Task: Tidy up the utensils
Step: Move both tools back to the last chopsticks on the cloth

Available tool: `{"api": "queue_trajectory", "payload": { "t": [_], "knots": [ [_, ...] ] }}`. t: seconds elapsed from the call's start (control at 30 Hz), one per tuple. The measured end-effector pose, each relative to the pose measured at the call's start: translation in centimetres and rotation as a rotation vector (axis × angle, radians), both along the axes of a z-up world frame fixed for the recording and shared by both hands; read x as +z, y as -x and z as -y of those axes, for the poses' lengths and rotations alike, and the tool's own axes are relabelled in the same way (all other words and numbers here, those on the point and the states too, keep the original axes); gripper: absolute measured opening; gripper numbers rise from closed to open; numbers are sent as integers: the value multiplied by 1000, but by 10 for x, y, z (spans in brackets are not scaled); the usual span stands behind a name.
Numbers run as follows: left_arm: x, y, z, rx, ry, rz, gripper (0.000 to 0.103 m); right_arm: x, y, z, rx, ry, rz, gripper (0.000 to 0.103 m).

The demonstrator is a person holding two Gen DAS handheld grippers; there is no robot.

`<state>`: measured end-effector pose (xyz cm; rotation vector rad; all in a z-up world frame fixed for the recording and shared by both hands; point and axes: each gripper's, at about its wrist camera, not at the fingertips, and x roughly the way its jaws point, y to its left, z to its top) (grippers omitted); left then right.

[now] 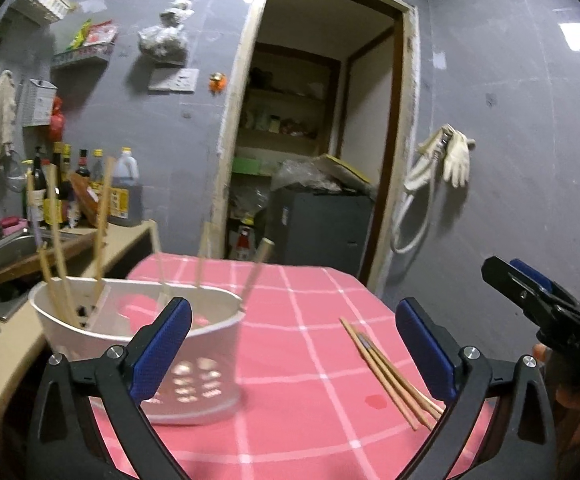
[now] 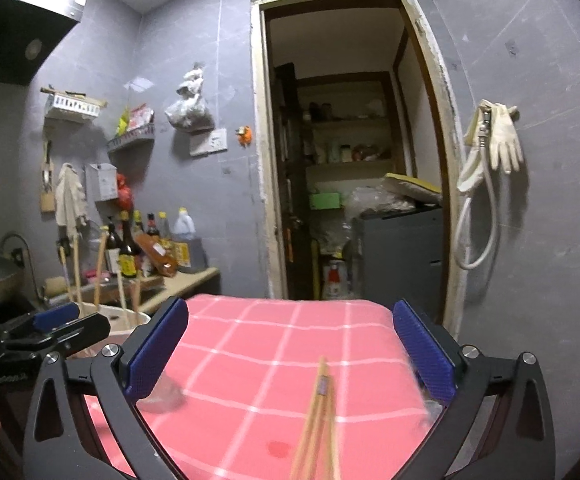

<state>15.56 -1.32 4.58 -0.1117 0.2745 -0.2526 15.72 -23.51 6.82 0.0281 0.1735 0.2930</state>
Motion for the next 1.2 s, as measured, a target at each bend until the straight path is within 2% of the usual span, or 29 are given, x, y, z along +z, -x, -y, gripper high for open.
{"api": "queue_trajectory", "payload": {
  "t": [0.2, 0.53, 0.63, 0.8, 0.97, 1.1, 1.2],
  "knots": [
    [-16, -10, 28, -47, -31, -70, 100, -14, -8, 21, -18, 47, -70, 103],
    [-46, -37, 64, -82, -89, -193, 100, -54, -40, 48, -51, 88, -284, 102],
    [-55, -47, 68, -90, -84, -240, 100, -65, -49, 54, -45, 88, -348, 97],
    [-67, -68, 71, -105, -71, -321, 100, -83, -62, 53, -20, 123, -446, 76],
    [-77, -86, 77, -128, -80, -391, 98, -100, -78, 48, 16, 148, -555, 61],
    [-84, -100, 83, -156, -80, -441, 94, -108, -87, 42, 57, 178, -610, 57],
    [-93, -116, 89, -183, -89, -501, 86, -111, -90, 39, 76, 197, -628, 56]
  ]
}}
